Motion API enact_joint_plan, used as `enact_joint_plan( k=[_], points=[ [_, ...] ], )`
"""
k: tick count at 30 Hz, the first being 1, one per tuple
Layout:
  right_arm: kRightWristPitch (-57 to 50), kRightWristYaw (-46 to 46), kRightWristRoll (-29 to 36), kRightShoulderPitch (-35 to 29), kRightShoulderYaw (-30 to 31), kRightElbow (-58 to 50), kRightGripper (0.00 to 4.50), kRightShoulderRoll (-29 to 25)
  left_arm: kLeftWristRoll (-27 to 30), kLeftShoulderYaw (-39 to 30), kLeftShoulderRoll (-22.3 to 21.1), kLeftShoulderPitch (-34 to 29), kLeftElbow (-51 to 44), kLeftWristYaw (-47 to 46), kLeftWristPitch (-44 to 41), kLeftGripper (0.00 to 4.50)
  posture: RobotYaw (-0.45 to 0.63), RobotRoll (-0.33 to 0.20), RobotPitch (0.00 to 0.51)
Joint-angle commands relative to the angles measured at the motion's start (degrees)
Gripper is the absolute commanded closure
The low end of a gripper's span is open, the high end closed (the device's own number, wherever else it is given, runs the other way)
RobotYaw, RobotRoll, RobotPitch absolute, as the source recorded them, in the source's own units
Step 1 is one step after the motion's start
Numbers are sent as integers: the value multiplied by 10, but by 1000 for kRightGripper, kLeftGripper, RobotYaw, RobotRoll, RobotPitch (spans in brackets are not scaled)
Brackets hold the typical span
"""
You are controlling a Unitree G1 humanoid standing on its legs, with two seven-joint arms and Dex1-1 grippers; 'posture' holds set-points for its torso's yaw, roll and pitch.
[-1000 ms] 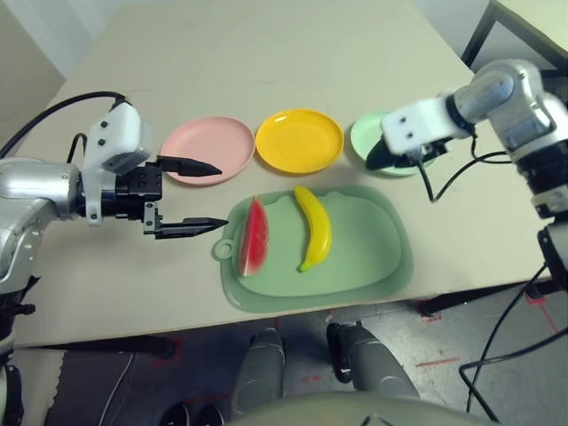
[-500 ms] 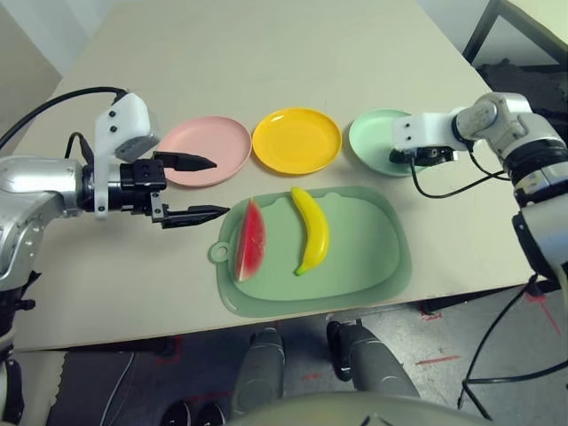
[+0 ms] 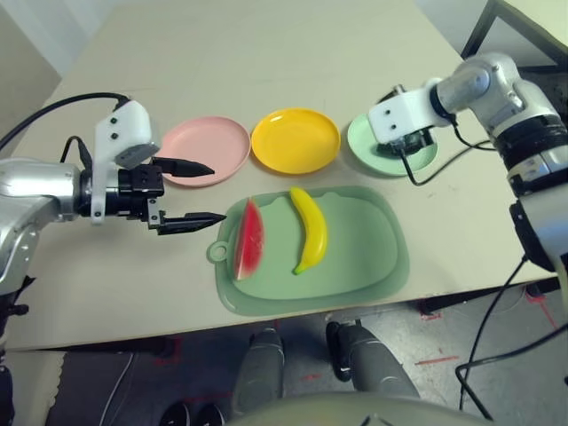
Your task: Place the fruits into color-matched plates.
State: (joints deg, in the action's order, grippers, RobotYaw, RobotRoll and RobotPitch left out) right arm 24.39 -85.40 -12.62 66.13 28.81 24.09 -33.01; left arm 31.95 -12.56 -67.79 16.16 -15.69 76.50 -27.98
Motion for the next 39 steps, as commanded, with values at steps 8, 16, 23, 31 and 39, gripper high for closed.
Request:
enact_joint_plan(
  k=[8, 16, 23, 31, 39],
  points=[
    [-38, -25, -14, -50, 54, -103, 23, 43, -6, 2, -23, 3, 25, 67, 43, 0, 24, 0, 155],
    [20, -6, -49, -27, 83, -27, 23, 84, -10, -4, -21, -9, 21, 63, 47, 0, 36, 0, 162],
    [57, 11, -76, -4, 108, 41, 23, 134, -21, -3, -30, -17, 31, 59, 45, 0, 42, 0, 166],
    [96, 38, -111, 9, 135, 117, 23, 181, -30, -12, -35, -33, 34, 58, 45, 0, 61, 0, 172],
    [89, -16, -110, -18, 151, 114, 819, 151, -28, -25, -32, -45, 26, 49, 49, 0, 63, 0, 173]
  ],
)
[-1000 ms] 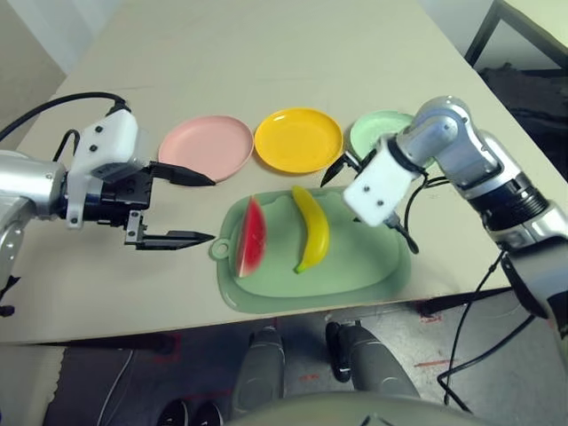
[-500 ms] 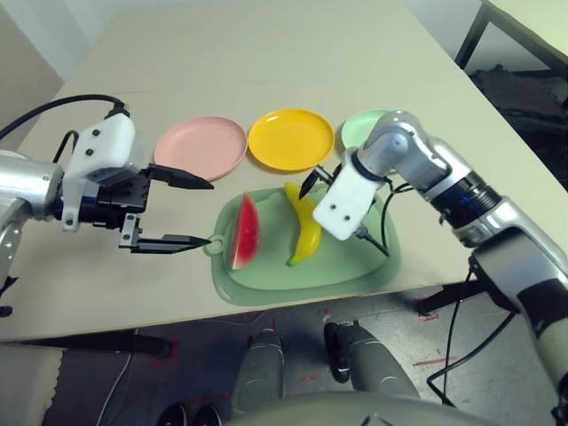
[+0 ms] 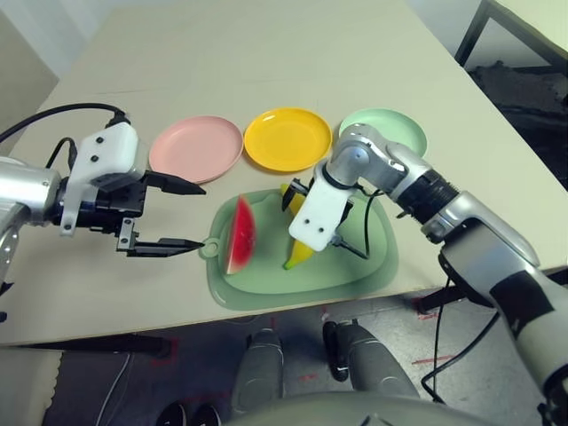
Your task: Place the fruits into color-matched plates.
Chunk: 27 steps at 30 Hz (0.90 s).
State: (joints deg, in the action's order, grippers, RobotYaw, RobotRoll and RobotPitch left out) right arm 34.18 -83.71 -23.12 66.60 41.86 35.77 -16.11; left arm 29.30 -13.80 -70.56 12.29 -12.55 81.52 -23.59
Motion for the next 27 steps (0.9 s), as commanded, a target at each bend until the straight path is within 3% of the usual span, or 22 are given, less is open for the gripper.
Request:
enact_joint_plan(
  k=[1, 5, 6, 12, 16, 22, 27],
  points=[
    [-15, -43, -4, -26, 20, -9, 1186, -29, -3, -13, -4, -6, -4, -1, 7, 0, 61, 0, 175],
    [-40, -77, 9, -38, 13, -43, 2695, -62, -5, -7, -1, -1, 0, 0, 15, 0, 48, 0, 175],
    [-43, -82, 11, -41, 12, -50, 2844, -68, -6, -4, 0, 2, 2, 0, 17, 0, 48, 0, 175],
    [-78, -88, 39, -36, 4, -80, 2843, -87, -10, 12, 4, 20, 17, 0, 25, 0, 36, 0, 173],
    [-108, -65, 52, 1, -34, -59, 2843, -66, -10, 12, 24, 39, 29, -38, 14, 0, 31, 0, 172],
    [-138, 21, 54, 65, -82, 37, 2843, -22, -18, 7, 51, 44, 18, -123, -35, 0, 30, 0, 177],
    [-144, 159, 30, 133, -111, 206, 2843, 31, -15, 5, 69, 46, -3, -193, -101, 0, 36, 0, 179]
  ],
)
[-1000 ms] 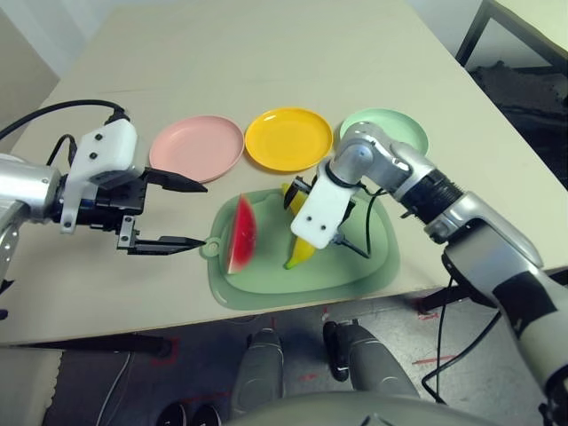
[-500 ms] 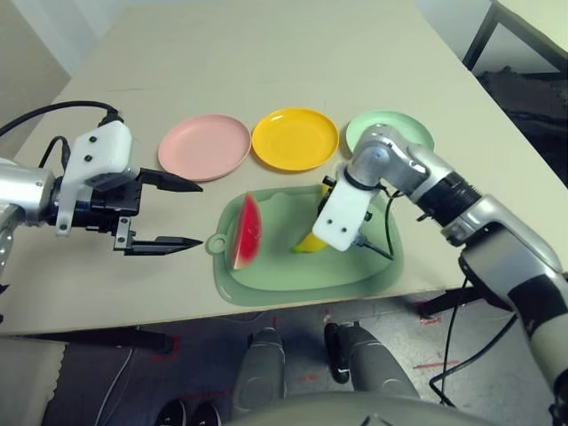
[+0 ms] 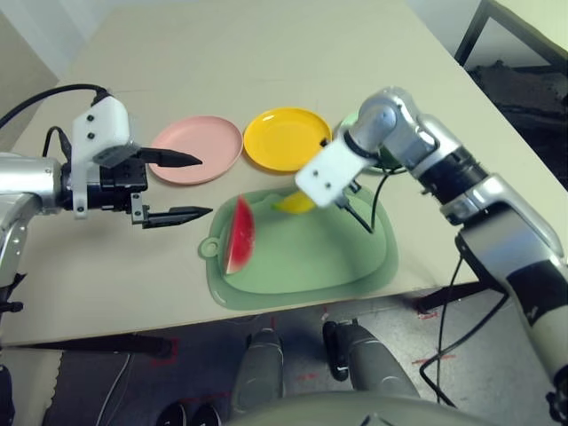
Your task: Place the fruits into color-matched plates.
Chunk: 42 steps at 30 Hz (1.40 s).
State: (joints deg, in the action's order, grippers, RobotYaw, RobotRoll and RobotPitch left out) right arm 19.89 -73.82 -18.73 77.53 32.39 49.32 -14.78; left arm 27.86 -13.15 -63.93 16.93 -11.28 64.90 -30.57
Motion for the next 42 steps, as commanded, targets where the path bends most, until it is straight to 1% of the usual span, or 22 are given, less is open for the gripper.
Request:
enact_joint_plan(
  k=[1, 6, 10, 15, 23, 24, 28, 32, 37, 40, 42],
  points=[
    [-2, 80, -17, 31, -18, 98, 2843, 26, 0, -3, 2, -2, -19, -33, -39, 0, 42, 0, 179],
    [-2, 160, -34, 38, -21, 194, 2843, 63, -3, 1, -2, 0, -29, -49, -55, 0, 59, 0, 178],
    [-2, 209, -61, 35, -13, 235, 2843, 80, 1, 1, -4, 1, -38, -53, -66, 0, 67, 0, 184],
    [-17, 258, -83, 29, -14, 261, 2843, 93, 6, -3, -5, -6, -55, -56, -82, 0, 82, 0, 187],
    [-21, 293, -106, 27, -15, 271, 2843, 100, 14, -13, -10, -13, -70, -61, -100, 0, 90, 0, 184],
    [-20, 294, -107, 27, -15, 271, 2679, 100, 14, -13, -11, -13, -70, -61, -101, 0, 89, 0, 183],
    [-16, 295, -111, 28, -20, 271, 1556, 98, 13, -7, -12, -6, -69, -61, -98, 0, 81, 0, 183],
    [-10, 285, -109, 32, -24, 268, 74, 91, 1, 5, -16, 2, -61, -50, -75, 0, 70, 0, 180],
    [4, 249, -90, 52, -44, 253, 29, 72, -17, 20, -27, 11, -47, -26, -40, 0, 73, 0, 178],
    [-3, 158, -33, 58, -90, 216, 29, 47, -36, 38, -41, 25, -33, 8, 6, 0, 77, 0, 178],
    [-28, 90, 6, 45, -117, 172, 29, 27, -47, 49, -47, 35, -25, 32, 37, 0, 74, 0, 178]
  ],
)
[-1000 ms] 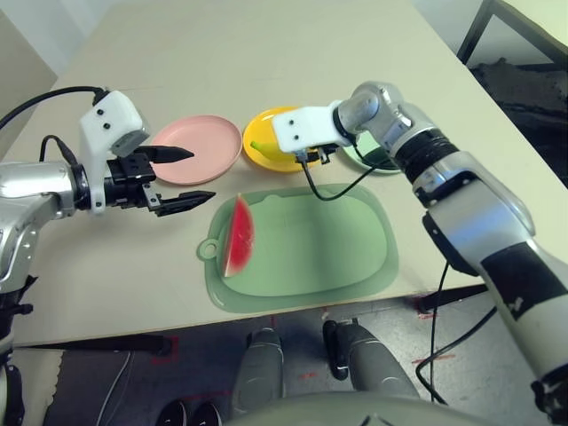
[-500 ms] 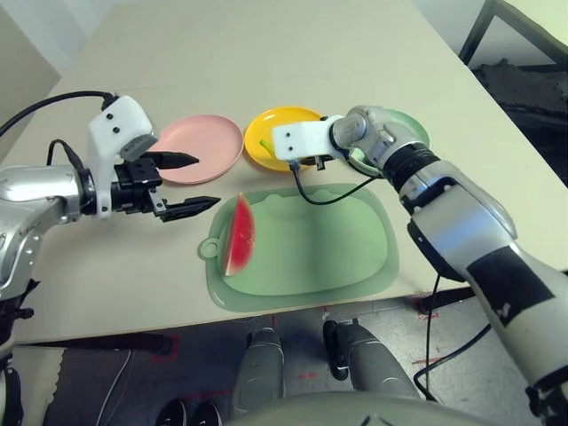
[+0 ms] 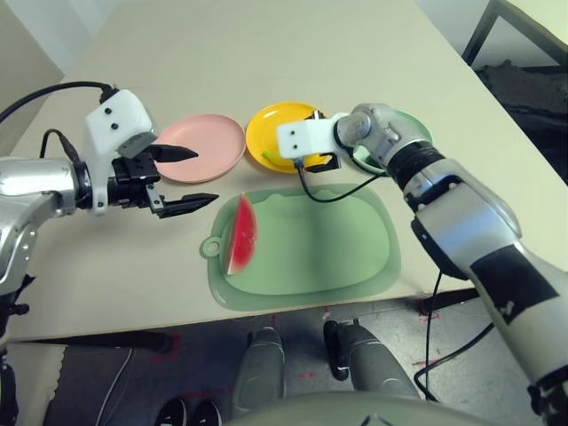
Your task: Place the fruits into color-matched plates.
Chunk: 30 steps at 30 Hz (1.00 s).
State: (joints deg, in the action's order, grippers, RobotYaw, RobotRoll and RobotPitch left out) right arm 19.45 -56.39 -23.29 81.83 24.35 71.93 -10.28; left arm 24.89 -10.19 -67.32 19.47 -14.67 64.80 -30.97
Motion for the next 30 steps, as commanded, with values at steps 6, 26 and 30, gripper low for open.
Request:
enact_joint_plan(
  k=[6, 26, 30],
  points=[
    [-342, -254, 195, -153, -97, -424, 29, -112, -52, 73, -15, 66, 36, 121, 159, 0, 60, 0, 178],
    [-478, -27, 421, -736, -272, -958, 29, -74, -183, 379, 38, 338, 277, 277, 669, 0, -1, 0, 165],
    [-274, -44, 388, -787, -250, -874, 29, -77, -181, 407, 54, 349, 289, 277, 698, 0, -8, 0, 162]
  ],
)
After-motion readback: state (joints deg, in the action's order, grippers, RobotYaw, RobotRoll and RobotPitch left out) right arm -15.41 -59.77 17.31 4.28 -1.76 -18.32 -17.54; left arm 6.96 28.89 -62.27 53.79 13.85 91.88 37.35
